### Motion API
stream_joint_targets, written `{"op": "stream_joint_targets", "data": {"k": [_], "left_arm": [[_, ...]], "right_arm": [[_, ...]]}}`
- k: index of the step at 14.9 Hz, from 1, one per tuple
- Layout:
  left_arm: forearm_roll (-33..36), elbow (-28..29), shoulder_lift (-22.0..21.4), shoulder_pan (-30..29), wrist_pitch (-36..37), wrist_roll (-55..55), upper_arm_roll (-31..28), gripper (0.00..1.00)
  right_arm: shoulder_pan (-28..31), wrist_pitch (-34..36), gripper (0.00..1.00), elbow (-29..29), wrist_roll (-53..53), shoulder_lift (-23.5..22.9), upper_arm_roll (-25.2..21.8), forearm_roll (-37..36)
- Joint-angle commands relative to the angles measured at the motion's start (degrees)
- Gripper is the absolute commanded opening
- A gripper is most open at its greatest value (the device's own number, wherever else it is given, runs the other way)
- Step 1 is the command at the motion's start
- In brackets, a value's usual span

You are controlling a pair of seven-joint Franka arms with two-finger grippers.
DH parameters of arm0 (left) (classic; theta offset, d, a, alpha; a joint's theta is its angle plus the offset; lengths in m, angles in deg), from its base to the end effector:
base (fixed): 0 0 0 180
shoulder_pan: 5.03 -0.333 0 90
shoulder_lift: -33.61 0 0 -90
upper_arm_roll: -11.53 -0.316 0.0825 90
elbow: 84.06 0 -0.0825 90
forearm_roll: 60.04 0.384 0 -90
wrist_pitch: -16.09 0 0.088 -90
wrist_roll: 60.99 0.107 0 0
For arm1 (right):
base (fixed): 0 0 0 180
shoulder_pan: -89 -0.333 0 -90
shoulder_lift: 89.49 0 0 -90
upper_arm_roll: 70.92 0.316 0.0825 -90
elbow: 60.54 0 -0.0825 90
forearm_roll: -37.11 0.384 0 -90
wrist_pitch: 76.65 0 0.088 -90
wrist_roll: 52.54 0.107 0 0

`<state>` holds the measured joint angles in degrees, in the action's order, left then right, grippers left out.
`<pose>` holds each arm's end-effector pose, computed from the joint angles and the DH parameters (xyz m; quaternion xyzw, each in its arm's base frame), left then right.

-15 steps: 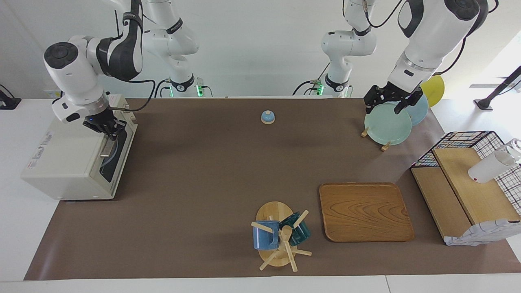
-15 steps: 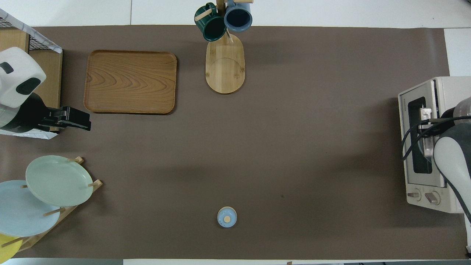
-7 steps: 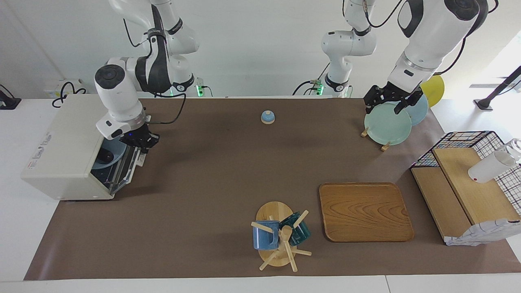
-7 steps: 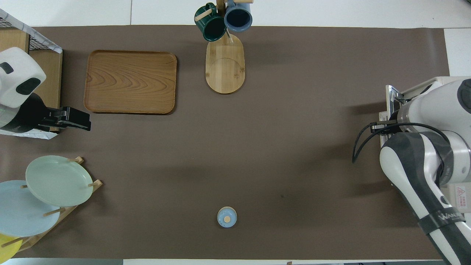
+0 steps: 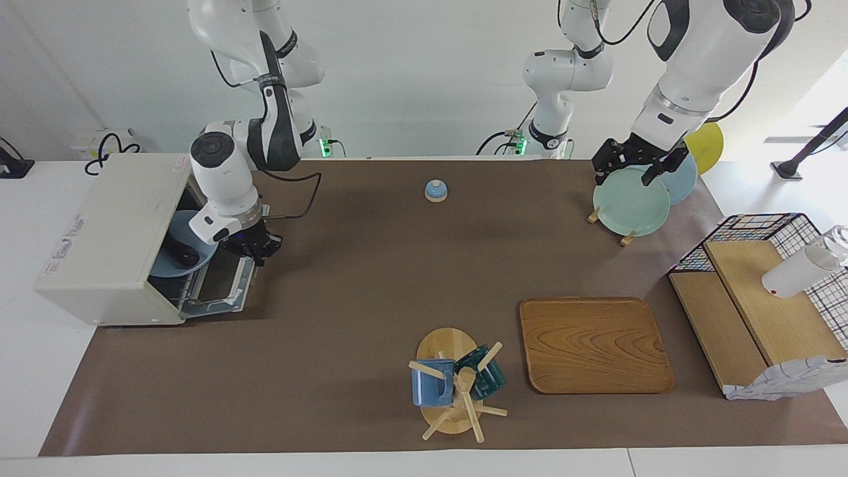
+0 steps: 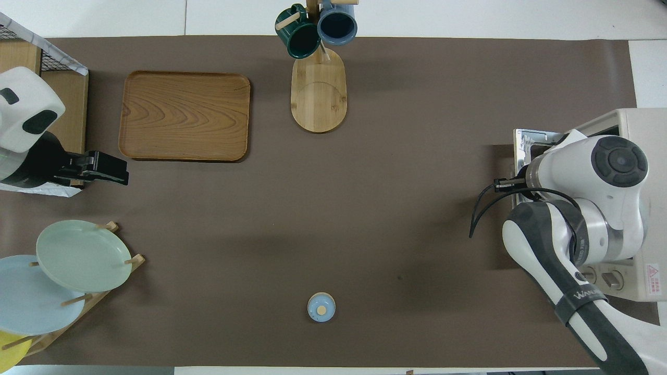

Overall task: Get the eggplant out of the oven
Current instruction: 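Pull the oven door open with the right gripper, swinging it down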

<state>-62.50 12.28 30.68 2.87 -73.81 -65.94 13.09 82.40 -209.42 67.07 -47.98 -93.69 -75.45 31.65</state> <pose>0.5277 -0.0929 0.6002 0.9986 -0.0387 -0.0330 0.0168 0.5362 0.0178 0.3423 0.9992 0.0105 0.0106 0.0376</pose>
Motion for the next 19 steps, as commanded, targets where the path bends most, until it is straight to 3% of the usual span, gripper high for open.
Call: {"op": "stream_joint_targets", "data": {"k": [1,7,13,15,18,19], "left_arm": [[1.06,0.42,-0.59,-0.08,-0.19,0.11,0.03,1.0],[1.15,0.42,-0.59,-0.08,-0.19,0.11,0.03,1.0],[1.15,0.42,-0.59,-0.08,-0.19,0.11,0.03,1.0],[1.15,0.42,-0.59,-0.08,-0.19,0.11,0.03,1.0],[1.15,0.42,-0.59,-0.08,-0.19,0.11,0.03,1.0],[1.06,0.42,-0.59,-0.08,-0.19,0.02,0.03,1.0]], "right_arm": [[0.54,-1.7,0.0,0.01,1.32,-1.69,-0.83,-0.52],[0.01,-3.71,0.0,1.76,2.64,-1.61,-0.83,2.39],[-5.52,-7.95,0.0,1.95,9.06,-4.42,-0.91,2.74],[-5.7,-2.26,0.0,-2.16,9.06,-4.42,-0.91,2.74],[-5.44,11.61,0.0,-9.29,9.15,-2.5,-1.0,2.83],[-4.92,15.57,0.23,-10.79,9.15,-1.18,-1.0,2.83]]}}
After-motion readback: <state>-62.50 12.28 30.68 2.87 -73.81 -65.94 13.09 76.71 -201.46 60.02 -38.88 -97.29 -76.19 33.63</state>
